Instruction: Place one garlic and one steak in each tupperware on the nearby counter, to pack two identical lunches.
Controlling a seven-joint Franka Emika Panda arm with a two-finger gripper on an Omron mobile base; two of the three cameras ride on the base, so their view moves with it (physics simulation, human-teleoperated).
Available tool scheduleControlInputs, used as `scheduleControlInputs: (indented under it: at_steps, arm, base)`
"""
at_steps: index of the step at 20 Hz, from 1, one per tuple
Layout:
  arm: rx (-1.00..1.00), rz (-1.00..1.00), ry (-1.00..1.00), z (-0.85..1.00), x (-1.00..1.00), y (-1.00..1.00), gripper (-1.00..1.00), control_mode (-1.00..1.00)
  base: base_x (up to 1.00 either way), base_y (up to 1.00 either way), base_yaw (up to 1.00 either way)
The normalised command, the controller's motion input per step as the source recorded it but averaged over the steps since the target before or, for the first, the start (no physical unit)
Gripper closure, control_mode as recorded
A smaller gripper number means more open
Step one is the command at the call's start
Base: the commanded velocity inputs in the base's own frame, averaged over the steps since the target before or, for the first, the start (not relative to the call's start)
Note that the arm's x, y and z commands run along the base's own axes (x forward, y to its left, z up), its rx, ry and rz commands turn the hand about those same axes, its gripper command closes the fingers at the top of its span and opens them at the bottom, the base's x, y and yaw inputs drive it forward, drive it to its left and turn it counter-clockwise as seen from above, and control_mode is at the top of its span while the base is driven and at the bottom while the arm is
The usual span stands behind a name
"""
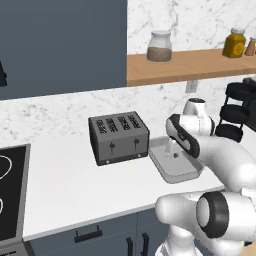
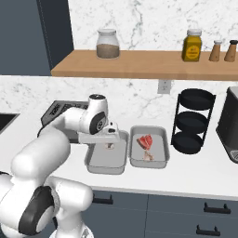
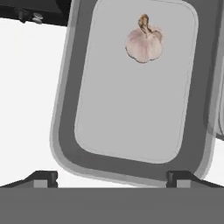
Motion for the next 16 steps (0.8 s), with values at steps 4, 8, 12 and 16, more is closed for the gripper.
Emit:
scheduleControlInputs:
  at_steps: [4, 8, 12, 16]
  arm:
    - [0.0, 0.0, -0.26, 0.84, -1.0, 0.25, -1.0, -1.0]
    - [0.0, 0.0, -0.32, 0.63, -1.0, 0.43, -1.0, -1.0]
    - [0.0, 0.0, -0.15, 0.36, -0.97, 0.2, -1.0, -1.0]
    - [0.0, 0.0, -0.01, 0.02, -0.15, 0.0, -1.0, -1.0]
  base:
    - [0.0, 0.0, 0.0]
    - [0.0, 0.0, 0.0]
    - [0.0, 0.0, 0.0]
    - [0.0, 0.0, 0.0]
